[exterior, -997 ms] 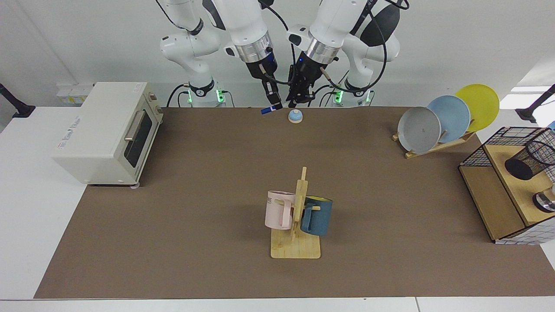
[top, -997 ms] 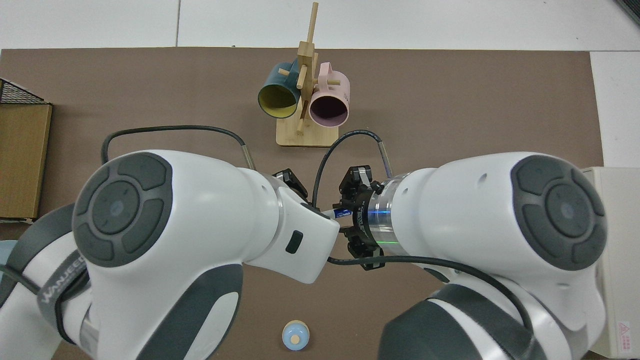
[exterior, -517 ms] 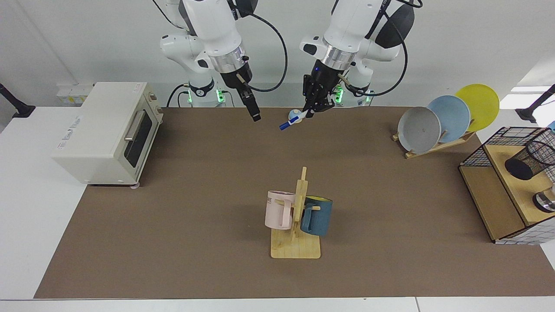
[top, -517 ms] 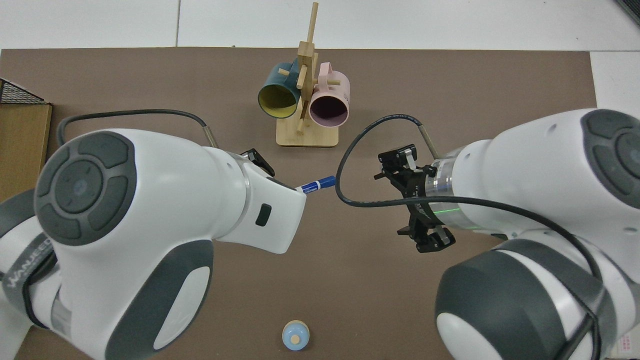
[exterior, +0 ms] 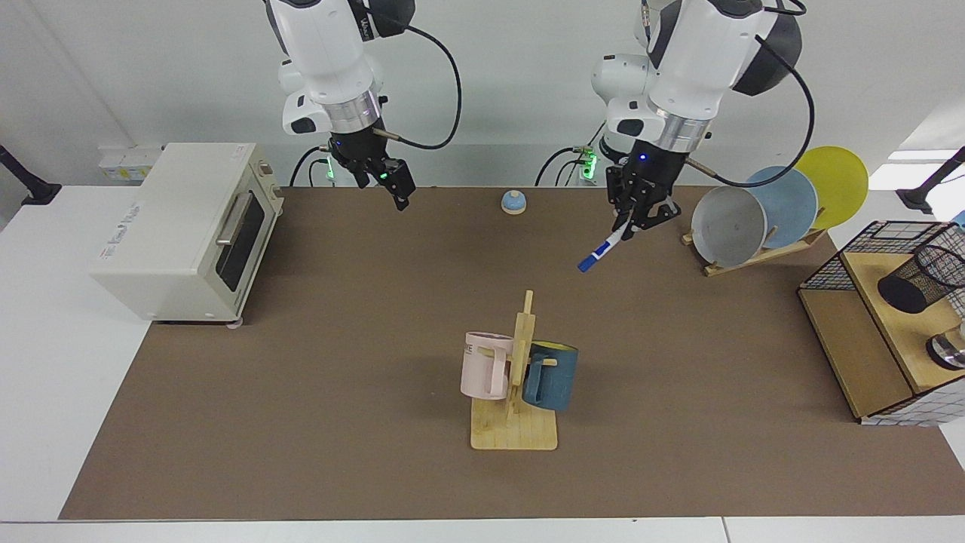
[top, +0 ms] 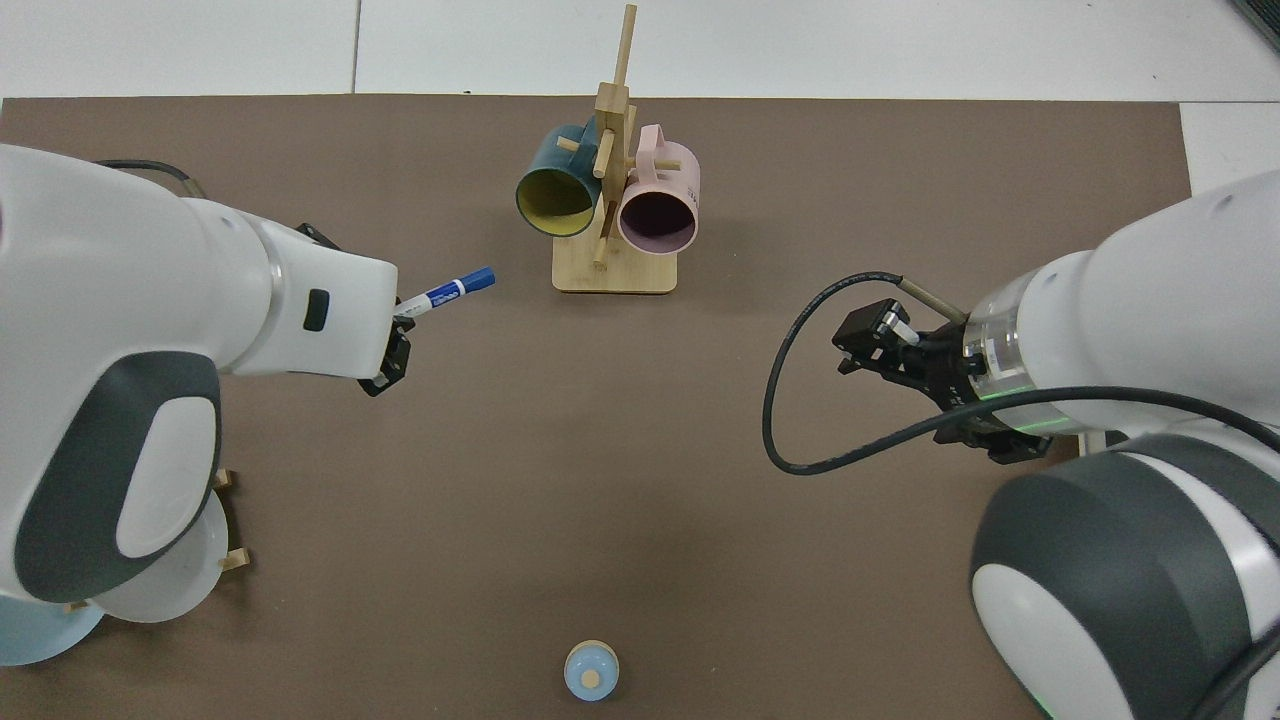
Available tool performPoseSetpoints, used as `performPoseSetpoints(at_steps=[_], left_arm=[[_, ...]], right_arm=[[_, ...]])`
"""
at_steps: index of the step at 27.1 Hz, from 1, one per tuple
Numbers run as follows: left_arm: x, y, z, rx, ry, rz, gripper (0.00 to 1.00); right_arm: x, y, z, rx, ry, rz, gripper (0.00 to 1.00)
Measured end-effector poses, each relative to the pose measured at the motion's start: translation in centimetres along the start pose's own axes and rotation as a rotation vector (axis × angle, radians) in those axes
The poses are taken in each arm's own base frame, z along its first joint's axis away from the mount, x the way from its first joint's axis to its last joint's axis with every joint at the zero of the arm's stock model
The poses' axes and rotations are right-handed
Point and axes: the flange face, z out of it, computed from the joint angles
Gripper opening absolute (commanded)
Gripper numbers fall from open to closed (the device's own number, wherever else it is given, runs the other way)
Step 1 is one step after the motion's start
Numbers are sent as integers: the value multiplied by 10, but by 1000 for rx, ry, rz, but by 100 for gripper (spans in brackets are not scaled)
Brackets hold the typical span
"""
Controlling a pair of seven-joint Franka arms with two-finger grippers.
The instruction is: Put markers into pen holder
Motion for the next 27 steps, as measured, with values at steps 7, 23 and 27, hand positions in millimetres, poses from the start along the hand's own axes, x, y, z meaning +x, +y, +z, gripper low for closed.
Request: performPoseSetpoints(at_steps=[7,23,27], left_arm=[[-33,-36,-3,94,-90,10,0],[-107,-100,-46,251,-267,39,0],[-122,-111,-69,294,-351,130,0]], right_arm=[[6,9,-30,-6,29,-227,99],[31,43,-55,-86,31,-534,99],[29,45,-56,-97,18,-536,99]])
